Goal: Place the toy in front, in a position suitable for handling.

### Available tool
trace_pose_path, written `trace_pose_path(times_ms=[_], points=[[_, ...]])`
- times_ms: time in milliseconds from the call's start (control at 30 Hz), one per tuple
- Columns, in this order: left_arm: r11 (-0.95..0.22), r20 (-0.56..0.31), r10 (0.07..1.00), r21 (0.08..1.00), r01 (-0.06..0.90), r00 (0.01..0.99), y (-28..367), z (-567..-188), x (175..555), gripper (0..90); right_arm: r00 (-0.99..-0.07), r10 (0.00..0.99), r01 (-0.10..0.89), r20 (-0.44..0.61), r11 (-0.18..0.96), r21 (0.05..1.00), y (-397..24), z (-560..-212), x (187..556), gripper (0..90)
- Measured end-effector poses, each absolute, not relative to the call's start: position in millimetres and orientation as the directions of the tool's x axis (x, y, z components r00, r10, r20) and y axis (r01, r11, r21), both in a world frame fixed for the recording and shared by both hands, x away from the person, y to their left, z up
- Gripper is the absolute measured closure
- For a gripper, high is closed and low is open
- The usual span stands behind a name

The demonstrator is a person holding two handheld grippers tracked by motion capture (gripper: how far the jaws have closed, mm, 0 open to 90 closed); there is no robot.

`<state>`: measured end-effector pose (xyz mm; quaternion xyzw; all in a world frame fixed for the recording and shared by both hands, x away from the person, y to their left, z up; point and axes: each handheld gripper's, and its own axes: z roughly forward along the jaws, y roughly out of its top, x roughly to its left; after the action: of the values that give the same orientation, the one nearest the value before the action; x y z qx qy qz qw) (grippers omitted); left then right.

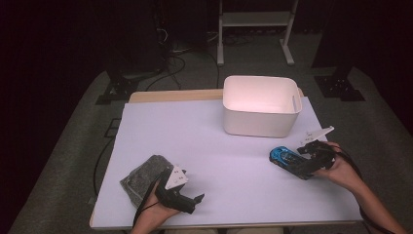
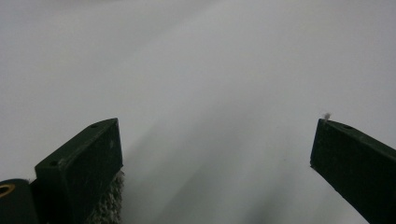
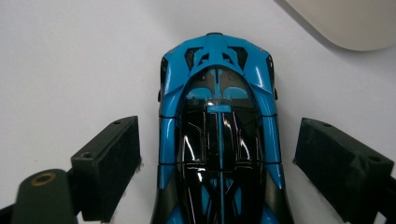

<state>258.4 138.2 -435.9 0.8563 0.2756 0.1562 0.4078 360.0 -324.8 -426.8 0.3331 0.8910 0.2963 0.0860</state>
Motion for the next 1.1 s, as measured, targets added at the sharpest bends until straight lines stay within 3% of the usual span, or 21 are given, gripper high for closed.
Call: trace_pose_path(times_ms=[1100], points=[[-0.516, 0.034, 0.598, 0.781, 0.352, 0.800, 136.9, -437.4, 257.9, 1.8, -0.771, 0.636, 0.528, -0.006, 0.646, 0.552, -313.8, -448.0, 360.6, 12.9]])
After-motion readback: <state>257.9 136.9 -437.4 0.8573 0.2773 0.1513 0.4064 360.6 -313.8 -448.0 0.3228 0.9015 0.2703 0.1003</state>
